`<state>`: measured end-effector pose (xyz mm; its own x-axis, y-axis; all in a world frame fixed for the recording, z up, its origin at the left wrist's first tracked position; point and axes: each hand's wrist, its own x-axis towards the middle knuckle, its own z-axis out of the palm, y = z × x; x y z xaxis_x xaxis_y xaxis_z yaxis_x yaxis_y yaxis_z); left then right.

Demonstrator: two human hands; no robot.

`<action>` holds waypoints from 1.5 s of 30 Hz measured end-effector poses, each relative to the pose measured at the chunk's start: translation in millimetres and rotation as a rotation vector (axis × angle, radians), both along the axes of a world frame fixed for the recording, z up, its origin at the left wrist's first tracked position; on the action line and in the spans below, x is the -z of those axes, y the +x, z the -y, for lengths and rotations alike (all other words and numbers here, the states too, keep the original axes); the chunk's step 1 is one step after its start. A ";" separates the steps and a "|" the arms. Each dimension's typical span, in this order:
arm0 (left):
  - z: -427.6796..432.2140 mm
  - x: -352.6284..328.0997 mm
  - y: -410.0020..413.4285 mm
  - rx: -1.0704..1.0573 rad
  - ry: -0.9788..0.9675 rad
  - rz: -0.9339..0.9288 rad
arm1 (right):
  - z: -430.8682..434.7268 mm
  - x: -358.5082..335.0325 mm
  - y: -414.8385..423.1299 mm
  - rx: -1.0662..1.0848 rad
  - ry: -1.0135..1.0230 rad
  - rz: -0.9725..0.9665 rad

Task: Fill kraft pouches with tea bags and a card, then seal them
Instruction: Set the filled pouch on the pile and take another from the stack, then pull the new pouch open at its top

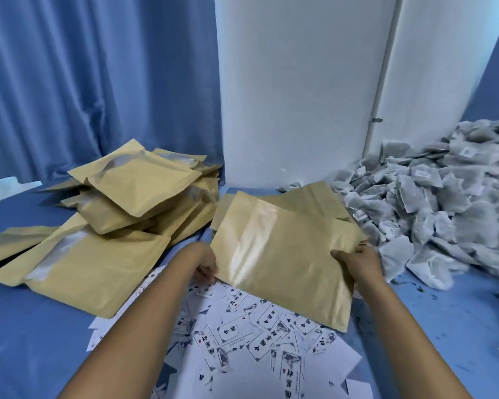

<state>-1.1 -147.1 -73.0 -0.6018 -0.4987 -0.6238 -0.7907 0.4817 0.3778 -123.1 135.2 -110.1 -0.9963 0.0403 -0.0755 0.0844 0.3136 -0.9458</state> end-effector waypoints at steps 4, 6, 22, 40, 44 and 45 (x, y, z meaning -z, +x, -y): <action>-44.0 -11.1 -20.2 0.108 -0.866 -0.068 | -31.7 12.0 0.8 -0.189 -0.101 -0.004; -82.5 -14.4 -30.7 0.250 -1.060 -0.320 | -42.6 16.8 6.0 -0.265 -0.095 -0.033; -234.6 90.2 -81.9 0.245 0.115 -0.883 | -83.1 38.8 12.6 -0.353 -0.599 0.215; -222.2 96.5 -84.2 0.155 0.612 -0.978 | -90.4 32.5 13.6 -0.506 -0.603 0.315; -222.4 96.1 -83.7 0.154 0.605 -0.981 | -90.6 30.1 16.4 -0.514 -0.598 0.305; -222.4 96.1 -83.7 0.155 0.602 -0.979 | -90.8 29.8 17.2 -0.518 -0.597 0.302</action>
